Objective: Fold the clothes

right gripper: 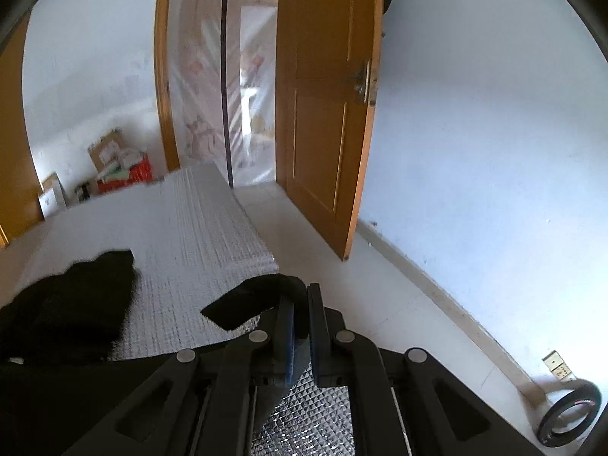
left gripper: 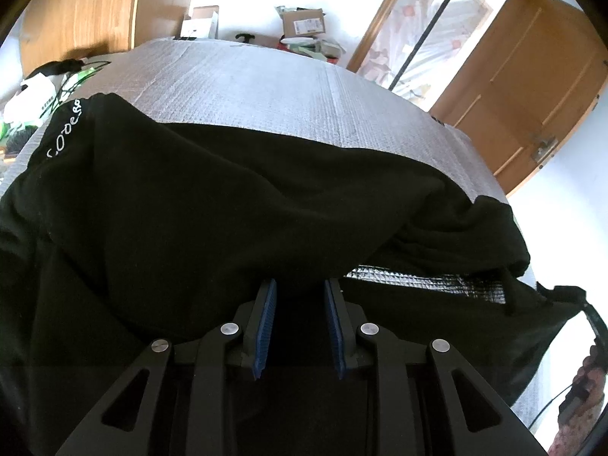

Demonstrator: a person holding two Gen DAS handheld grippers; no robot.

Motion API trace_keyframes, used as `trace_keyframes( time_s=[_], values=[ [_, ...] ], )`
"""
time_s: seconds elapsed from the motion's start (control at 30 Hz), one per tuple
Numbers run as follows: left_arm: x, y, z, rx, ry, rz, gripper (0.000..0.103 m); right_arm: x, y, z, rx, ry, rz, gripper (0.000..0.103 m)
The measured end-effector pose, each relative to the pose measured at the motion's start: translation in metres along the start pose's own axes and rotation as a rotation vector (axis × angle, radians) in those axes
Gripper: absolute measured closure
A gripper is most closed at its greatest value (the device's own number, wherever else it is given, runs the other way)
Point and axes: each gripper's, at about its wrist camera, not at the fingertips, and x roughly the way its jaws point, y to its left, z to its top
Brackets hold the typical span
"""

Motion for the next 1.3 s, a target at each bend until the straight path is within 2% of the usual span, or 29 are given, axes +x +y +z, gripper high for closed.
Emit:
trace_keyframes(
  time_s=[0.13,0.27,0.33,0.47,0.53,0.63,0.7,0.83,0.97,1.13,1.23,1.3],
  values=[
    [0.0,0.0,0.0,-0.001,0.0,0.004,0.076,0.031,0.004,0.001,-0.006,0.077,0.027,0.096],
    [0.0,-0.002,-0.001,0.002,-0.001,0.016,0.076,0.056,-0.012,0.007,0.111,0.146,0.153,0.096],
    [0.0,-0.003,-0.001,0.001,-0.001,0.02,0.076,0.061,-0.015,0.007,0.138,0.17,0.169,0.095],
    [-0.002,-0.003,-0.001,-0.006,-0.001,0.026,0.076,0.058,-0.024,0.005,0.175,0.133,0.216,0.095],
    [-0.002,-0.004,0.0,-0.01,-0.001,0.029,0.076,0.059,-0.025,0.004,0.169,0.135,0.204,0.095],
    [-0.003,-0.004,0.0,-0.015,-0.001,0.033,0.076,0.06,-0.026,0.006,0.181,0.143,0.254,0.095],
    [-0.007,-0.003,0.0,-0.027,-0.016,0.027,0.076,0.061,-0.025,0.009,0.164,0.148,0.247,0.093],
    [-0.026,-0.007,-0.004,-0.027,-0.077,0.022,0.076,0.057,-0.035,0.008,0.196,0.154,0.257,0.081],
    [-0.046,-0.022,-0.016,0.033,-0.107,0.012,0.076,0.052,-0.035,0.01,0.175,0.154,0.239,0.08],
    [-0.058,-0.046,-0.039,0.133,-0.093,-0.052,0.076,0.046,-0.027,0.014,0.098,0.15,0.189,0.077],
    [-0.058,-0.064,-0.057,0.217,-0.068,-0.059,0.076,0.049,-0.014,0.018,0.061,0.154,0.188,0.078],
    [-0.056,-0.074,-0.07,0.263,-0.042,-0.06,0.076,0.057,-0.013,0.023,0.097,0.188,0.11,0.077]
  ],
)
